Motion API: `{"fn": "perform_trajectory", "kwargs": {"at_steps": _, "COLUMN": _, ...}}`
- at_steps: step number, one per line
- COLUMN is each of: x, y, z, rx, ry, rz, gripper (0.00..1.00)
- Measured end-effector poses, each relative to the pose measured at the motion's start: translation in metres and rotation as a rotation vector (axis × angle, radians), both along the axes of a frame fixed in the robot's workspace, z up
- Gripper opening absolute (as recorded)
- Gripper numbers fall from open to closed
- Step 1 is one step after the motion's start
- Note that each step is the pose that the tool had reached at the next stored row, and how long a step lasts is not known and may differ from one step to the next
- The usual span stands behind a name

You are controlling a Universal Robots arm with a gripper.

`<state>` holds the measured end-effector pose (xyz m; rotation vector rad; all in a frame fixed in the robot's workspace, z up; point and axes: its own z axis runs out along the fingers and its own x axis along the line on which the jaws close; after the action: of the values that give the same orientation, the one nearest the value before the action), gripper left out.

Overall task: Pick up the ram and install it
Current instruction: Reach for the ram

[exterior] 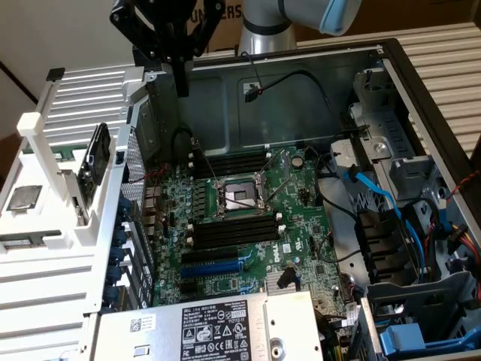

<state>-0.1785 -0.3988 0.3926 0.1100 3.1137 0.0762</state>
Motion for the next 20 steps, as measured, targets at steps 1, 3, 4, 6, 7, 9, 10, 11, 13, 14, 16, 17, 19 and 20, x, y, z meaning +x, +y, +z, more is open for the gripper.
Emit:
{"fn": "perform_trajectory", "kwargs": {"at_steps": 1, "x": -0.005, "y": 0.0, "z": 0.0, "rx": 0.0, "ry": 0.0, "rz": 0.0, "gripper": 0.1}}
{"fn": "perform_trajectory", "kwargs": {"at_steps": 3, "x": -0.014, "y": 0.0, "z": 0.0, "rx": 0.0, "ry": 0.0, "rz": 0.0, "gripper": 0.1}}
{"fn": "perform_trajectory", "kwargs": {"at_steps": 4, "x": -0.018, "y": 0.0, "z": 0.0, "rx": 0.0, "ry": 0.0, "rz": 0.0, "gripper": 0.1}}
{"fn": "perform_trajectory", "kwargs": {"at_steps": 6, "x": -0.027, "y": 0.0, "z": -0.0001, "rx": 0.0, "ry": 0.0, "rz": 0.0, "gripper": 0.1}}
{"fn": "perform_trajectory", "kwargs": {"at_steps": 7, "x": -0.032, "y": 0.0, "z": -0.0001, "rx": 0.0, "ry": 0.0, "rz": 0.0, "gripper": 0.1}}
{"fn": "perform_trajectory", "kwargs": {"at_steps": 9, "x": -0.041, "y": 0.0, "z": -0.0001, "rx": 0.0, "ry": 0.0, "rz": 0.0, "gripper": 0.1}}
{"fn": "perform_trajectory", "kwargs": {"at_steps": 10, "x": -0.046, "y": 0.0, "z": -0.0002, "rx": 0.0, "ry": 0.0001, "rz": 0.0, "gripper": 0.1}}
{"fn": "perform_trajectory", "kwargs": {"at_steps": 11, "x": -0.051, "y": 0.0, "z": -0.0002, "rx": 0.0, "ry": 0.0001, "rz": 0.0, "gripper": 0.1}}
{"fn": "perform_trajectory", "kwargs": {"at_steps": 13, "x": -0.059, "y": 0.0001, "z": -0.0003, "rx": 0.0, "ry": 0.0, "rz": 0.0, "gripper": 0.1}}
{"fn": "perform_trajectory", "kwargs": {"at_steps": 14, "x": -0.064, "y": 0.0001, "z": -0.0003, "rx": 0.0, "ry": 0.0003, "rz": 0.0, "gripper": 0.1}}
{"fn": "perform_trajectory", "kwargs": {"at_steps": 16, "x": -0.072, "y": 0.0002, "z": -0.0008, "rx": 0.0, "ry": 0.0003, "rz": 0.0, "gripper": 0.1}}
{"fn": "perform_trajectory", "kwargs": {"at_steps": 17, "x": -0.076, "y": 0.0002, "z": -0.0011, "rx": 0.0, "ry": 0.0003, "rz": 0.0, "gripper": 0.1}}
{"fn": "perform_trajectory", "kwargs": {"at_steps": 19, "x": -0.084, "y": 0.0002, "z": -0.0013, "rx": 0.0, "ry": 0.0014, "rz": 0.0, "gripper": 0.1}}
{"fn": "perform_trajectory", "kwargs": {"at_steps": 20, "x": -0.088, "y": 0.0002, "z": -0.0014, "rx": -0.0001, "ry": 0.0018, "rz": 0.0, "gripper": 0.1}}
